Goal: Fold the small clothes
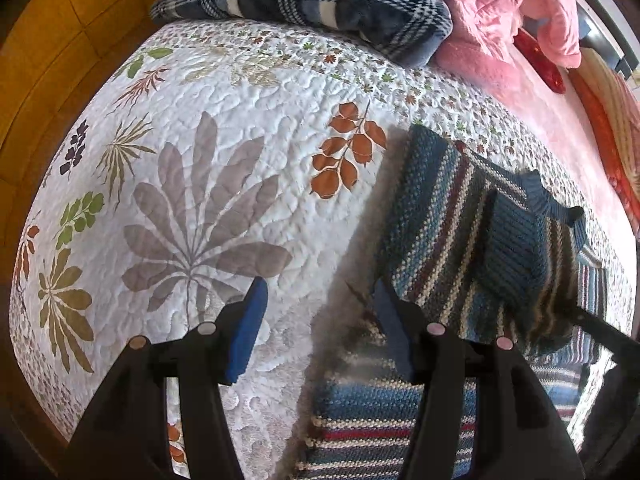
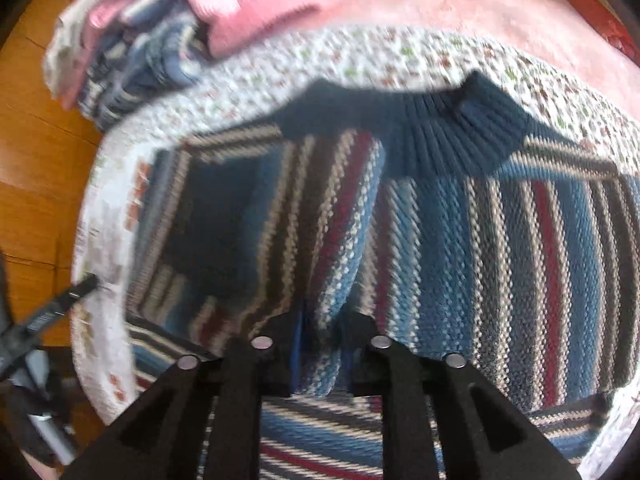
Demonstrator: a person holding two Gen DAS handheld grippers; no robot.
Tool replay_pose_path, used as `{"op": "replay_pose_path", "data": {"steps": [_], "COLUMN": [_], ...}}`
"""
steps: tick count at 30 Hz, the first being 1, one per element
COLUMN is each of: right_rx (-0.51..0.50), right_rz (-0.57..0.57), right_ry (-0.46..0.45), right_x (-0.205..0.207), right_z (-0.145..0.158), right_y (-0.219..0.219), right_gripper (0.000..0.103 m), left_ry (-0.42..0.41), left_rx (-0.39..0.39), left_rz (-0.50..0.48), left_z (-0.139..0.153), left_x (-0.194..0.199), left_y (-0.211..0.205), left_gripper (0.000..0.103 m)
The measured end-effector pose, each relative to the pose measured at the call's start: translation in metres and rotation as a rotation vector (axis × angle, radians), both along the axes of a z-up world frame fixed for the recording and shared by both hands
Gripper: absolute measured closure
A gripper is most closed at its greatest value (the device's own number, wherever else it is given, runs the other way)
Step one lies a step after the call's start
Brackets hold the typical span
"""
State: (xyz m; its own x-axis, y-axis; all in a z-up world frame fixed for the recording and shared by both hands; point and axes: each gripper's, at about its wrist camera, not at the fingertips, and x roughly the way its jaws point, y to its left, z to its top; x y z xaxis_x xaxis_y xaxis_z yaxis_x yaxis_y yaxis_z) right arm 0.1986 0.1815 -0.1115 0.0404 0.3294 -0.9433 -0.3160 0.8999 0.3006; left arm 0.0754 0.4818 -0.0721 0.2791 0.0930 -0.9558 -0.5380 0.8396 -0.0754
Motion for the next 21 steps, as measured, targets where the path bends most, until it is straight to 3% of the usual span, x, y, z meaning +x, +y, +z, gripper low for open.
{"op": "replay_pose_path", "data": {"steps": [3, 7, 9, 13, 21], "right_rx": [-0.068, -0.106, -0.090, -0.125, -0.240], "right_rz": [0.010, 0.066, 0.135, 0.278, 0.266], "right_ry": [-0.055, -0.189, -0.182, -0.180, -0.120], "right_x": [-0.003, -0.013, -0.020, -0.040, -0.038], "right_z": [0.006, 0.041, 0.046, 0.043, 0.000], "right_y": [0.006, 0.026, 0.045, 0.102, 0.148], "right_gripper": [0.072, 0.066, 0.057, 0.051, 0.052], "left_ry": [-0.013, -0.031, -0.038, -0.069, -0.070], "left_rx": [-0.010, -0.031, -0.034, -0.044, -0.044], "left_rz": [0.012, 0.033, 0.030, 0.043, 0.079], "left_z": [0.002, 0.004, 0.005, 0.012, 0.010], "left_x": [-0.001, -0.001, 0.000, -0.001, -0.004], "left_y": [0.003, 0.006, 0.006, 0.010, 0.022], "left_gripper": [0.046, 0.045, 0.044, 0.040, 0.039]}}
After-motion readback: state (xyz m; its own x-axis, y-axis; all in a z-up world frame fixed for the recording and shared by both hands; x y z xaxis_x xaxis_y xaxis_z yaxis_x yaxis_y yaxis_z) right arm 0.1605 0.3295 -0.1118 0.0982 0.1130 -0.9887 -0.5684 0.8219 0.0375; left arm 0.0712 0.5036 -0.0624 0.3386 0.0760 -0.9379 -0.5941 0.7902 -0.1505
